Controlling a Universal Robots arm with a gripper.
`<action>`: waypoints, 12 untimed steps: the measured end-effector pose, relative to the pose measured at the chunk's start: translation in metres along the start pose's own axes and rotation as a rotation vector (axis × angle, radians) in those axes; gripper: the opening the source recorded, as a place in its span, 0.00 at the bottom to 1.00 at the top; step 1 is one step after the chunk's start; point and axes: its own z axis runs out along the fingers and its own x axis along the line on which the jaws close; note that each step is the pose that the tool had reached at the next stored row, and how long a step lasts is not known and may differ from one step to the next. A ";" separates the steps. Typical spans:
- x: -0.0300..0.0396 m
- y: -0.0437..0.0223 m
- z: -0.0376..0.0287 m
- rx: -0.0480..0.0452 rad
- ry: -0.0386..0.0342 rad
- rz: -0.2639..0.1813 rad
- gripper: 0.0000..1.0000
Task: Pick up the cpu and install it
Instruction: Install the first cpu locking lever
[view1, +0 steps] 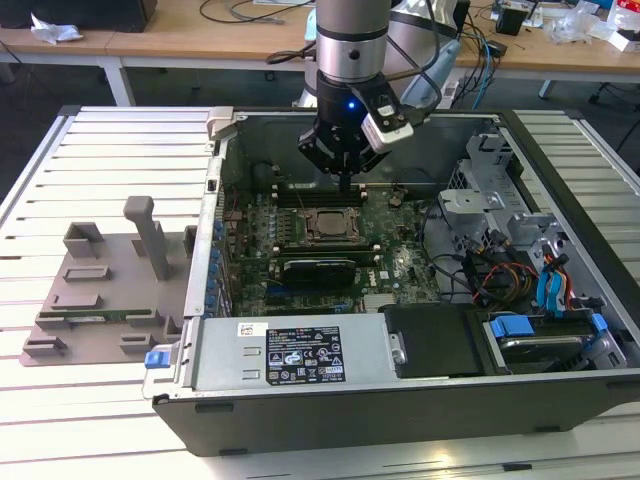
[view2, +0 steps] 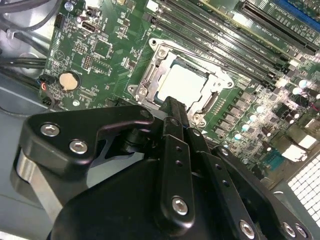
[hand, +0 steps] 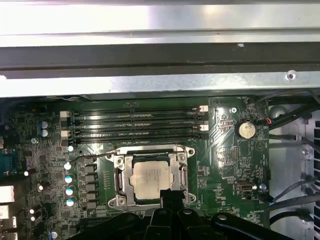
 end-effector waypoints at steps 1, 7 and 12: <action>0.0000 0.0000 0.0000 -0.0003 -0.0002 -0.007 0.11; 0.0000 0.0000 0.0000 -0.0027 -0.0021 -0.059 0.11; 0.0000 0.0000 0.0000 -0.0046 -0.0037 -0.101 0.11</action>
